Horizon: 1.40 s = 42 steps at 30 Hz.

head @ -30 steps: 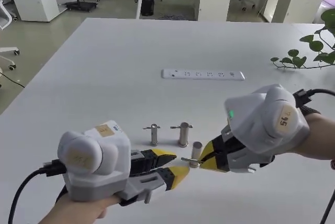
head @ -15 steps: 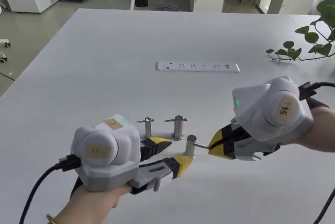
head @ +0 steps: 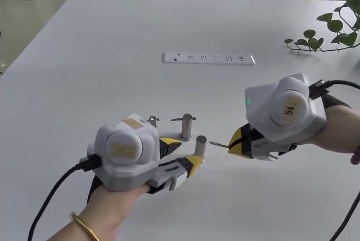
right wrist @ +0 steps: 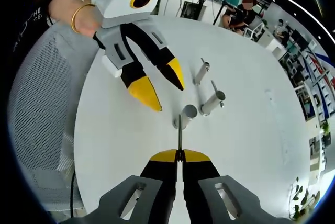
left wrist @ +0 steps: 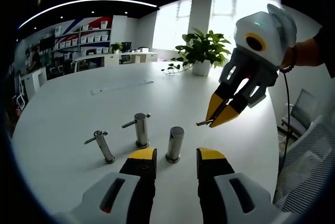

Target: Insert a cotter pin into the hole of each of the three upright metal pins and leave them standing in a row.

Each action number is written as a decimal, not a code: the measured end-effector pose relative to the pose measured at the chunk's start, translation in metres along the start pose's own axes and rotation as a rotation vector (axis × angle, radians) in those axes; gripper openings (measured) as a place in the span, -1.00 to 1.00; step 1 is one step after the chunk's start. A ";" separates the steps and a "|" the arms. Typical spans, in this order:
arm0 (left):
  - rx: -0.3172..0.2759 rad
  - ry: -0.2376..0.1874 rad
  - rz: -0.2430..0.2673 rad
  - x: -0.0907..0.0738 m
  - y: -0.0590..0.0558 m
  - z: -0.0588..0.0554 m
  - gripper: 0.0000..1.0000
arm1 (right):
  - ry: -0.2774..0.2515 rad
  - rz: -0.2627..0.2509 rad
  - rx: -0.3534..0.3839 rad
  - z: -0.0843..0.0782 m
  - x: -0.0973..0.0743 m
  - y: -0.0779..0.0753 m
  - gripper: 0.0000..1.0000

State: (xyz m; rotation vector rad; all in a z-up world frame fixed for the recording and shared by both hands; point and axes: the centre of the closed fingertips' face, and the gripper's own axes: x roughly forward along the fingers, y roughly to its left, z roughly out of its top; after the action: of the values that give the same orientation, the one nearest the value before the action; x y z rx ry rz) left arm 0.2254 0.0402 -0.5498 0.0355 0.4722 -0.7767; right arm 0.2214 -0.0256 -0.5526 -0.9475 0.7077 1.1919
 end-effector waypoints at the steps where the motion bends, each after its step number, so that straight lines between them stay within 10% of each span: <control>1: 0.002 0.003 0.001 0.002 0.001 -0.001 -0.42 | 0.008 0.000 0.001 -0.002 0.002 -0.001 -1.00; 42: 0.051 0.058 -0.043 0.041 0.002 -0.010 -0.76 | 0.054 0.014 -0.118 -0.005 0.025 -0.018 -1.00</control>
State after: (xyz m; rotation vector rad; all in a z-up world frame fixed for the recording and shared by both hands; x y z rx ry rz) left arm 0.2481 0.0158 -0.5760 0.0959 0.5092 -0.8317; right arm 0.2448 -0.0204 -0.5729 -1.0785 0.6935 1.2346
